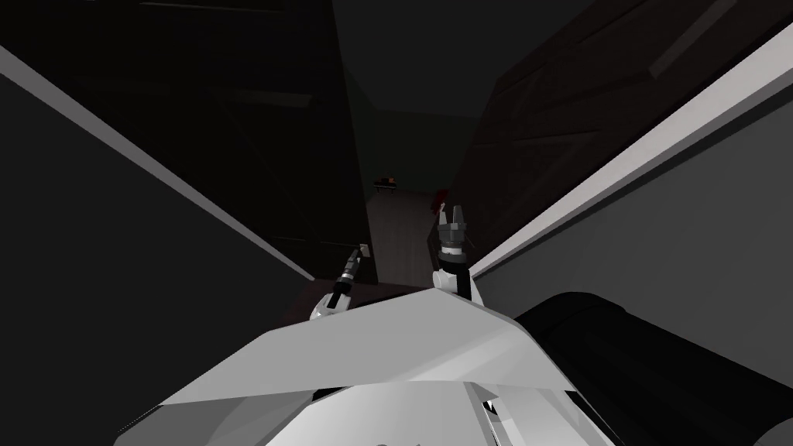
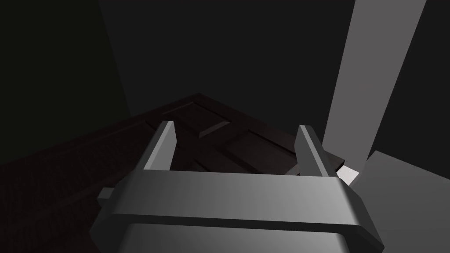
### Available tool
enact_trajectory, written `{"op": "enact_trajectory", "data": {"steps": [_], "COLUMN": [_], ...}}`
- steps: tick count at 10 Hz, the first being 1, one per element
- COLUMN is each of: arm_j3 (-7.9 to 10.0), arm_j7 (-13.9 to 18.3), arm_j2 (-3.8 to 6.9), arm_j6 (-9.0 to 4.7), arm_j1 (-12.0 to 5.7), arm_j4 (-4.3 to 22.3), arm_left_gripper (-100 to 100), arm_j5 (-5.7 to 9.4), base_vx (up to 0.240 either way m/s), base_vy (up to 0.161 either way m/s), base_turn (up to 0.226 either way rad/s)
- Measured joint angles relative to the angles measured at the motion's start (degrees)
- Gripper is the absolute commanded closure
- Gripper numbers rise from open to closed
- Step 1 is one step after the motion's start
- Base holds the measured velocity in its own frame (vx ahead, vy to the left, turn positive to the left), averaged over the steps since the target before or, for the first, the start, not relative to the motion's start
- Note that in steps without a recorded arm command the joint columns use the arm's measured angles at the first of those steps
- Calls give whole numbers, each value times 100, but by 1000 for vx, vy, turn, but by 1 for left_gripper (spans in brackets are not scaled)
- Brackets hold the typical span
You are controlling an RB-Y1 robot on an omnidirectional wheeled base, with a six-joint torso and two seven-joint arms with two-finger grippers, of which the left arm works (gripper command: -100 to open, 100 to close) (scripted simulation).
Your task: Push the door open
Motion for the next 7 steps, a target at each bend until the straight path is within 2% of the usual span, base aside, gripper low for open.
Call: {"op": "enact_trajectory", "data": {"steps": [2, 3, 7], "arm_j3": [17, 16, 18], "arm_j7": [-19, -24, -24], "arm_j2": [-101, -111, -98], "arm_j6": [15, 10, 27], "arm_j1": [-14, -17, -17], "arm_j4": [18, 19, 22], "arm_left_gripper": [-100, 100, 100], "arm_j5": [24, 25, 22], "base_vx": [135, -16, -16], "base_vy": [-37, 1, 5], "base_turn": [-12, 9, -5]}}
